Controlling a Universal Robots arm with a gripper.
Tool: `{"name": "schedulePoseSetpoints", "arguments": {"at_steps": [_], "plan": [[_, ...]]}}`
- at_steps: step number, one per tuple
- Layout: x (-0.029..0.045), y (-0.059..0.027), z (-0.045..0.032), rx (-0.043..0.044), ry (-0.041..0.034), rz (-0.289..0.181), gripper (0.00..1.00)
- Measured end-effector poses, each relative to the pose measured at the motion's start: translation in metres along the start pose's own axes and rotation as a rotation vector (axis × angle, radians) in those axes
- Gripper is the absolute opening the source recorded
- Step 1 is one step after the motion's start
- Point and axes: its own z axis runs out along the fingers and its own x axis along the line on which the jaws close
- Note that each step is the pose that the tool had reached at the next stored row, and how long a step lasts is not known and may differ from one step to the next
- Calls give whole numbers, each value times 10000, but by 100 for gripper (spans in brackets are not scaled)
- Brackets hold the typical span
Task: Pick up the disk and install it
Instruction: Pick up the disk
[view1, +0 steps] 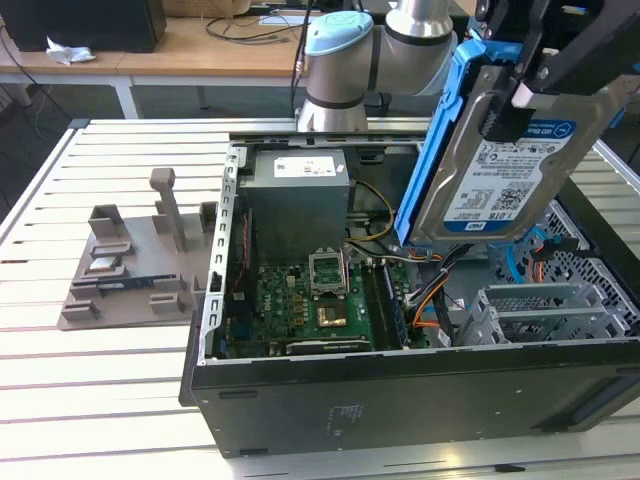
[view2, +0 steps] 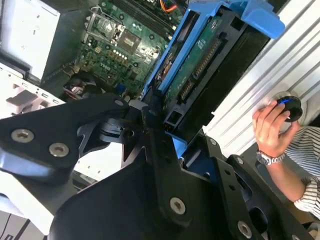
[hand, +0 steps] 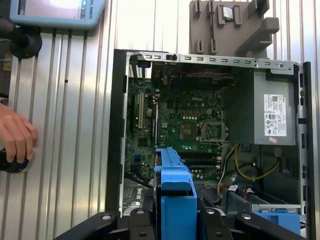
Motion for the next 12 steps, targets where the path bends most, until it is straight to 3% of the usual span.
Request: {"name": "schedulePoseSetpoints", "arguments": {"at_steps": [12], "plan": [[76, -244, 4, -30, -1, 1, 37]]}}
